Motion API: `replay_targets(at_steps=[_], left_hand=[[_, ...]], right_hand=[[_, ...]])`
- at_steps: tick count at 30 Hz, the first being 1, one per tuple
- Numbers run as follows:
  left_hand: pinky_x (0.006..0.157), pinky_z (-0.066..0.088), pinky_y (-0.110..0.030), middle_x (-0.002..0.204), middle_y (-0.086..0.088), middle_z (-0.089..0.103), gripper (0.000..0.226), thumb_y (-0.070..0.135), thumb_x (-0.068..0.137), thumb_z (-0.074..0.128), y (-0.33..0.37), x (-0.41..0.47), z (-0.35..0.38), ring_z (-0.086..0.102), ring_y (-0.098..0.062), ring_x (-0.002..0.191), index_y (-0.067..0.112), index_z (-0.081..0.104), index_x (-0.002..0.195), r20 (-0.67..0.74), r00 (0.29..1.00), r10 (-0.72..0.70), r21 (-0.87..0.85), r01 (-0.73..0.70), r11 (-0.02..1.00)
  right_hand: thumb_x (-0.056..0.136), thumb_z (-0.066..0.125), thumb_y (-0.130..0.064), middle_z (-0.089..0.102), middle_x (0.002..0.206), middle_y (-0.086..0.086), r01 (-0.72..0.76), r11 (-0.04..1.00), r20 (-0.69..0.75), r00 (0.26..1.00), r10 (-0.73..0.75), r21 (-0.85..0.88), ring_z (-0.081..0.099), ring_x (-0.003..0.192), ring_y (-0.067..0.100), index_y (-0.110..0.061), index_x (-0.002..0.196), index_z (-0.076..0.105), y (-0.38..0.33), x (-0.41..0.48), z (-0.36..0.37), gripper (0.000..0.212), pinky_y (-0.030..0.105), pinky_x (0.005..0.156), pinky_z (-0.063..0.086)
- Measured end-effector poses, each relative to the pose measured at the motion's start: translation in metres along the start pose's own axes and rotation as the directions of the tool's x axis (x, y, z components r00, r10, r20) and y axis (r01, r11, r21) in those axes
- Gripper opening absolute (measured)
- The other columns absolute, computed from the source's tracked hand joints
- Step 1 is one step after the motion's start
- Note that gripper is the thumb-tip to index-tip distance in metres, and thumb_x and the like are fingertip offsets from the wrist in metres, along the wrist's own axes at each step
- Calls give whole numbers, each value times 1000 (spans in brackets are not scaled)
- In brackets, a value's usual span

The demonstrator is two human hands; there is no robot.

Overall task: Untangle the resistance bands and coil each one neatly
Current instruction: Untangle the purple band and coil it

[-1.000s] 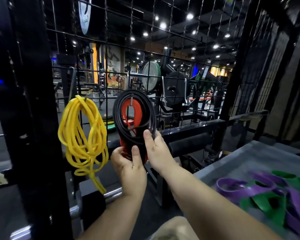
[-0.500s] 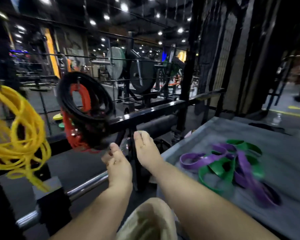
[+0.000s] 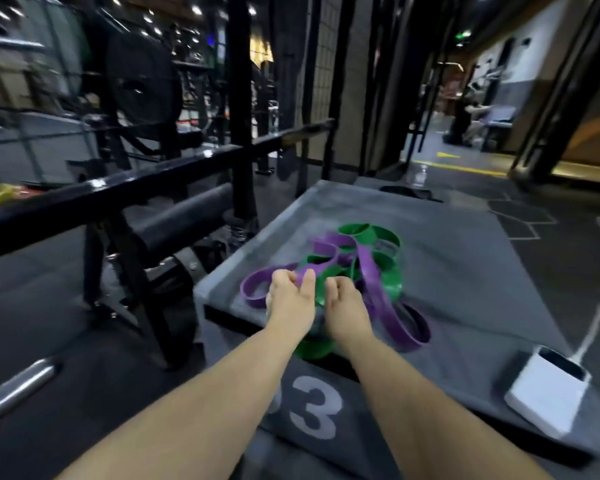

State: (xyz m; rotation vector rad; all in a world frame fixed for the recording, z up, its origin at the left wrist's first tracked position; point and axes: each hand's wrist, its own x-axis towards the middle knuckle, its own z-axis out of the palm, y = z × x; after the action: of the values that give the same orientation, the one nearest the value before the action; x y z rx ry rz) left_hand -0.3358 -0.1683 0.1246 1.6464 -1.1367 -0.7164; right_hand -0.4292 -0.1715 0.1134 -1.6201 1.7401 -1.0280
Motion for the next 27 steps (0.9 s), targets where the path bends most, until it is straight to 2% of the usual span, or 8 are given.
replay_targets(at_steps=[3, 7, 12, 15, 19, 23, 25, 27], left_hand=[[104, 28, -42, 130, -2, 48, 36, 45, 93, 51, -7, 17, 28, 36, -26, 127, 20, 46, 119, 38, 987, 158, 348, -161, 924], [113, 15, -46, 145, -5, 35, 56, 48, 91, 52, -21, 40, 47, 22, -27, 139, 21, 34, 136, 104, 951, 292, 567, -298, 768], [109, 21, -49, 140, -8, 45, 59, 58, 89, 48, -27, 84, 50, 35, -32, 132, 22, 35, 135, 157, 978, 136, 616, -204, 761], [106, 25, -50, 138, -10, 48, 64, 67, 88, 40, -28, 102, 46, 39, -36, 129, 22, 38, 134, 226, 974, 1, 723, -169, 669], [107, 27, -51, 144, -11, 43, 74, 74, 86, 32, -36, 113, 42, 37, -39, 132, 24, 32, 141, 277, 957, -89, 752, -158, 640], [97, 41, -46, 134, -9, 52, 73, 73, 87, 31, -33, 115, 36, 51, -36, 119, 25, 29, 142, 348, 931, -112, 706, -182, 684], [88, 47, -40, 131, -8, 56, 73, 71, 89, 32, -29, 113, 30, 55, -32, 116, 24, 28, 144, 393, 913, -107, 666, -203, 718], [82, 49, -38, 131, -6, 56, 74, 71, 88, 34, -25, 111, 25, 56, -29, 114, 25, 25, 147, 413, 906, -92, 638, -216, 739]], right_hand=[[102, 37, -32, 61, 115, 15, -58, 993, -104, 993, 47, -100, 52, 111, 35, -10, 115, 56, 32, 18, -19, 32, 40, 90, 40], [99, 45, -34, 56, 121, 14, -139, 966, -195, 976, 96, -220, 50, 115, 33, -15, 123, 54, 60, 38, -37, 32, 38, 96, 37], [90, 60, -43, 49, 127, 10, -153, 868, -277, 961, 19, -472, 45, 120, 31, -17, 131, 51, 70, 56, -39, 49, 38, 99, 35], [85, 60, -58, 46, 128, 7, -196, 741, -326, 945, -34, -643, 41, 120, 29, -25, 131, 49, 74, 65, -41, 58, 43, 98, 34], [79, 53, -74, 38, 133, 6, -180, 792, -255, 966, 32, -583, 38, 123, 30, -34, 136, 44, 85, 72, -42, 70, 46, 101, 33], [61, 52, -88, 35, 137, 6, -173, 814, -164, 982, 97, -554, 38, 128, 32, -33, 141, 36, 87, 72, -45, 98, 47, 104, 35], [55, 58, -89, 34, 138, 5, -162, 794, -106, 987, 123, -585, 38, 128, 32, -32, 141, 34, 86, 70, -48, 106, 47, 105, 36], [58, 68, -80, 35, 135, 6, -177, 800, -111, 984, 139, -573, 41, 125, 32, -31, 139, 37, 85, 70, -52, 100, 45, 104, 37]])
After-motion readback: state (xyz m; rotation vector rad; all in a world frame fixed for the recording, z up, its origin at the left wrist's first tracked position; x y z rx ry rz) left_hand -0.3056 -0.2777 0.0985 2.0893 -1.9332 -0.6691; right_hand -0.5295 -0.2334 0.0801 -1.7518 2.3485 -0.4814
